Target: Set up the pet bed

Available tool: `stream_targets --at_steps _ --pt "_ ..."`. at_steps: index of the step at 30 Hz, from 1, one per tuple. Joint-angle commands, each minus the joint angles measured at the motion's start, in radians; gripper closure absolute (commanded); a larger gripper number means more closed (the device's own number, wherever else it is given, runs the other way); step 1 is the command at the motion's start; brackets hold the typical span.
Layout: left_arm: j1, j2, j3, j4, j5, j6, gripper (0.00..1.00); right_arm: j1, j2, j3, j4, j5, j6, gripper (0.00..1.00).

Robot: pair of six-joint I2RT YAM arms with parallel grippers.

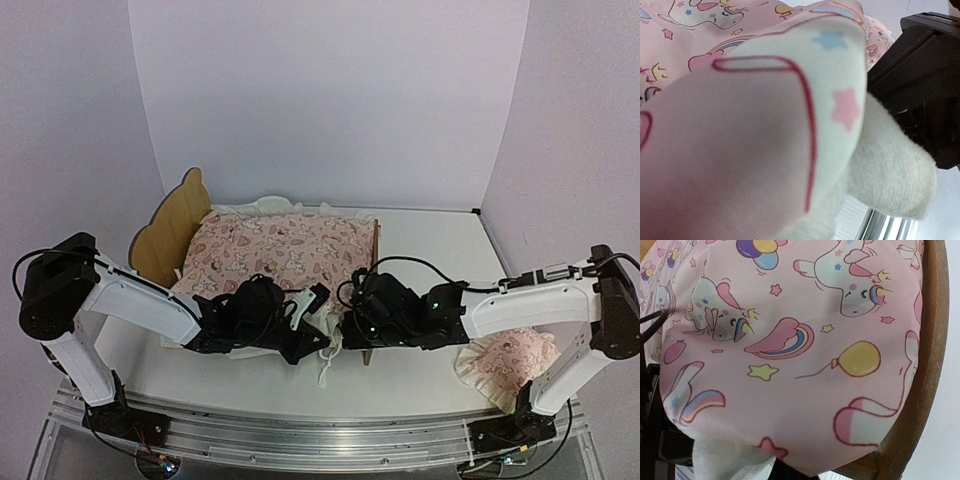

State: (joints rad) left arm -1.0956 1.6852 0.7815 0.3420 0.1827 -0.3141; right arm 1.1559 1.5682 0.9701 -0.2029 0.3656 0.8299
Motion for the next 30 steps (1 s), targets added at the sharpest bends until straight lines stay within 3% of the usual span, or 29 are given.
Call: stream_targets --at_steps 1,9,18,27,30 --pt "0.029 -0.035 0.036 0.073 -0.043 0.004 1.0 -0.004 -0.069 -0.039 -0.008 -0.046 -0.02 1.0" --pt "0.03 -0.02 0.04 0.085 -0.014 0.0 1.0 -0.004 -0.099 -0.038 -0.015 -0.211 -0.082 1.0" --pt "0.013 0.054 0.04 0.135 0.128 0.056 1.0 -0.004 -0.071 0.002 -0.003 -0.235 -0.109 1.0" --pt "-0.007 0.132 0.074 0.164 0.157 0.197 1.0 -0.003 -0.055 0.0 0.004 -0.247 -0.088 1.0" --pt "-0.01 0.149 0.068 0.239 0.154 0.239 1.0 -0.004 -0.067 -0.021 0.003 -0.237 -0.067 0.94"
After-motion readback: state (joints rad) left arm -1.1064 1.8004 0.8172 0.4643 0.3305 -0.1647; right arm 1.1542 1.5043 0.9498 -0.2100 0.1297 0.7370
